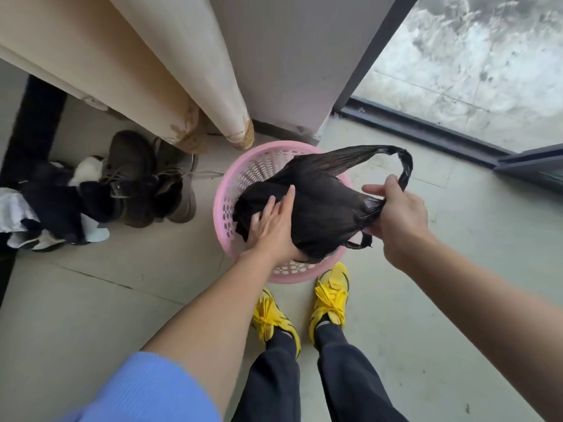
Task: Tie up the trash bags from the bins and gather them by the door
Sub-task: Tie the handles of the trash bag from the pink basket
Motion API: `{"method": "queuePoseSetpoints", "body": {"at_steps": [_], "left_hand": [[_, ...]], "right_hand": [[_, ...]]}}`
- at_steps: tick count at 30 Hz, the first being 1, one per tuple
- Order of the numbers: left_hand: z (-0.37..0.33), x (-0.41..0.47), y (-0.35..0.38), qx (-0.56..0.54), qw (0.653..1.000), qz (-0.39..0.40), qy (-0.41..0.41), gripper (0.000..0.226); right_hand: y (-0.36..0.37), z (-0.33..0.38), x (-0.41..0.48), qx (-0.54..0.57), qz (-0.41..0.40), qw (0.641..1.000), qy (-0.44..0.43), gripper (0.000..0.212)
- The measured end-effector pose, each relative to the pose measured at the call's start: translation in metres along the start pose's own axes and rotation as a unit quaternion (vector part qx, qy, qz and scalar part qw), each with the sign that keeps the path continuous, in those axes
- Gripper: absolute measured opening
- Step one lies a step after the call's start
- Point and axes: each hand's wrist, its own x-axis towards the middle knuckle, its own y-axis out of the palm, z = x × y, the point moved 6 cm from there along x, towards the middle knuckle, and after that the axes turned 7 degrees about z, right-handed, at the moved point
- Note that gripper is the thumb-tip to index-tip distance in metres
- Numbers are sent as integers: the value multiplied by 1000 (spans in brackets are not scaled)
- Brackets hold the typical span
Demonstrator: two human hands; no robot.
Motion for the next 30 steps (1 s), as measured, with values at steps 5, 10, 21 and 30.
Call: {"method": "queuePoseSetpoints", "body": {"at_steps": [5,10,21,30], "left_hand": [[21,-4,20,-39,994,-54,-90,54],[56,-29,5,-282,941,-91,-166,36],[69,-70,-15,-407,881,-172,-169,27],[28,-207,-55,-501,812,-256,-153,31]], "right_hand": [[-4,9,6,26,52,998,18,51],[-22,7,20,61,44,996,57,53],[25,0,-11,-330,109,929,-130,46],[-3,76,-136,-250,124,939,-200,39]]}}
